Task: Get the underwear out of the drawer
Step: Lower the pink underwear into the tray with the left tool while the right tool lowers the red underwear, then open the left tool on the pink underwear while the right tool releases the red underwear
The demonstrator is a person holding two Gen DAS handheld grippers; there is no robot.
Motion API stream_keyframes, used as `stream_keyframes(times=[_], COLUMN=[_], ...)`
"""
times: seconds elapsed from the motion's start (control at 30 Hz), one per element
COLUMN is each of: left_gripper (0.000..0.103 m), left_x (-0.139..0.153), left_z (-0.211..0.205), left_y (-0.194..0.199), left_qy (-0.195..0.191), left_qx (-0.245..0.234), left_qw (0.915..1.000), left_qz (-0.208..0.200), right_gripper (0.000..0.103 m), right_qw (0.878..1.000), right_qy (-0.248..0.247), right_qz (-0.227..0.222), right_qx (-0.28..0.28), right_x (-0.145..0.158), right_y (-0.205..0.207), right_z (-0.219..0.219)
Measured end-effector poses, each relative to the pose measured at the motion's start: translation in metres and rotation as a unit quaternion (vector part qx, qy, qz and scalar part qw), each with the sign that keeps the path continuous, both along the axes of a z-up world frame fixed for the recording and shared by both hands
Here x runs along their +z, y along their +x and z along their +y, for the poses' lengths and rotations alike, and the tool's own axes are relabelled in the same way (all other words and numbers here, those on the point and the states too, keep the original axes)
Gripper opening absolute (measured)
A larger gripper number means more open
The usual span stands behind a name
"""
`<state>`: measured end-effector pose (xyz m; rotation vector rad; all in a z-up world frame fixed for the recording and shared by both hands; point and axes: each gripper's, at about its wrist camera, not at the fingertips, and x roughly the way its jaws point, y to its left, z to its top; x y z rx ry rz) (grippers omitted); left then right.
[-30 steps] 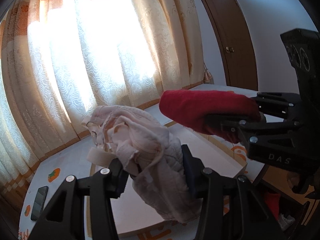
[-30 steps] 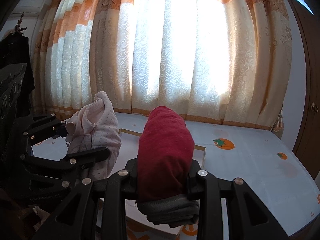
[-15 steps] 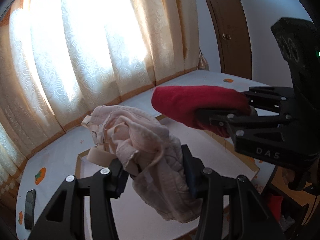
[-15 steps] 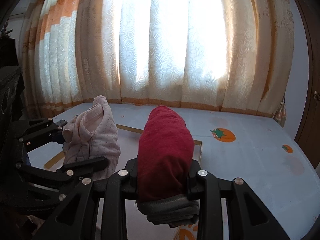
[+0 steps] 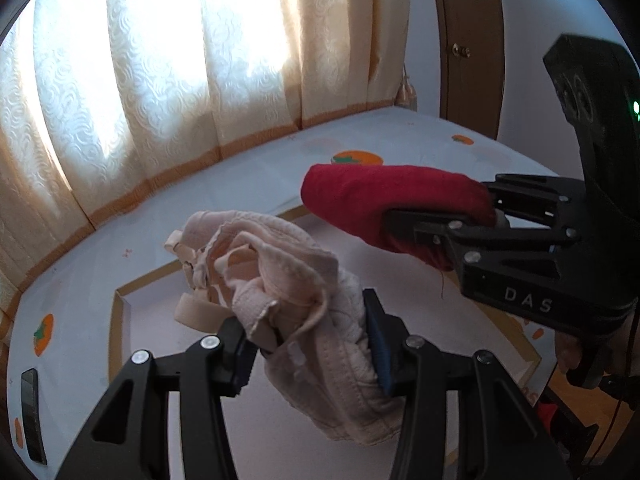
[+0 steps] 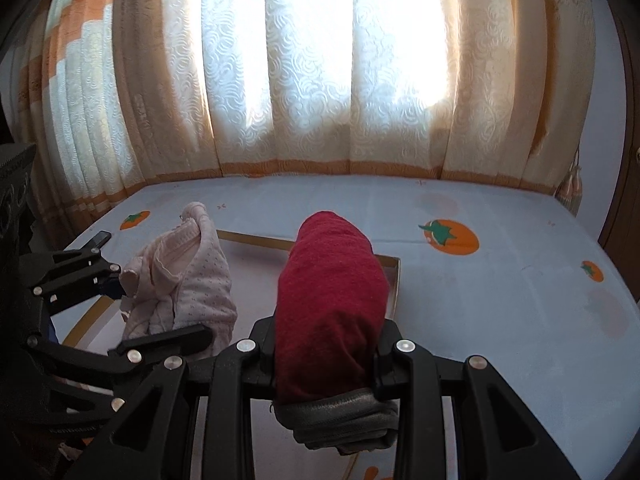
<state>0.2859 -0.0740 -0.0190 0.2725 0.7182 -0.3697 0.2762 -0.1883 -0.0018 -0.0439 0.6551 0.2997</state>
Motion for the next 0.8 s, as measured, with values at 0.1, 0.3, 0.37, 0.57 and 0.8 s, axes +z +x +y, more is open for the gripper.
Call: stream_keyframes(times=[0.1,0.3,0.37,0.57,0.8], left_gripper=[0.047,0.047,0.047,0.047,0.052], left_x=[-0.006,-0.009,-0.009,-0.018,-0.026], left_z=[-0.002,-0.007,-0.007,-0.009,-0.014], left_y=[0.009,0.029,0.034,0.046,0.051], left_qy=[0.002,0.011,0.014,0.014,0.014], left_qx=[-0.001,-0.006,-0.006,-0.014,-0.016], left_qw=[0.9998,0.9992,0.9992,0.998,0.9978], left_qz=[0.019,0.038,0.038,0.06,0.062], right_gripper=[0.034,0.034,0.034,0.034,0.034], right_qw=[1.0,0.999,0.999,0.998,0.997], right_qy=[-0.003,-0.005,-0.002,0.005,0.0], right_qz=[0.011,0.037,0.047,0.059,0.072], right_qx=[-0.004,-0.009,-0.011,-0.012,-0.013], right_x=[-0.002,-0.008,-0.011,-0.016,-0.021], right_y=[0.007,0.019,0.023,0.027,0.03], right_z=[0.001,0.005,0.004,0.006,0.007])
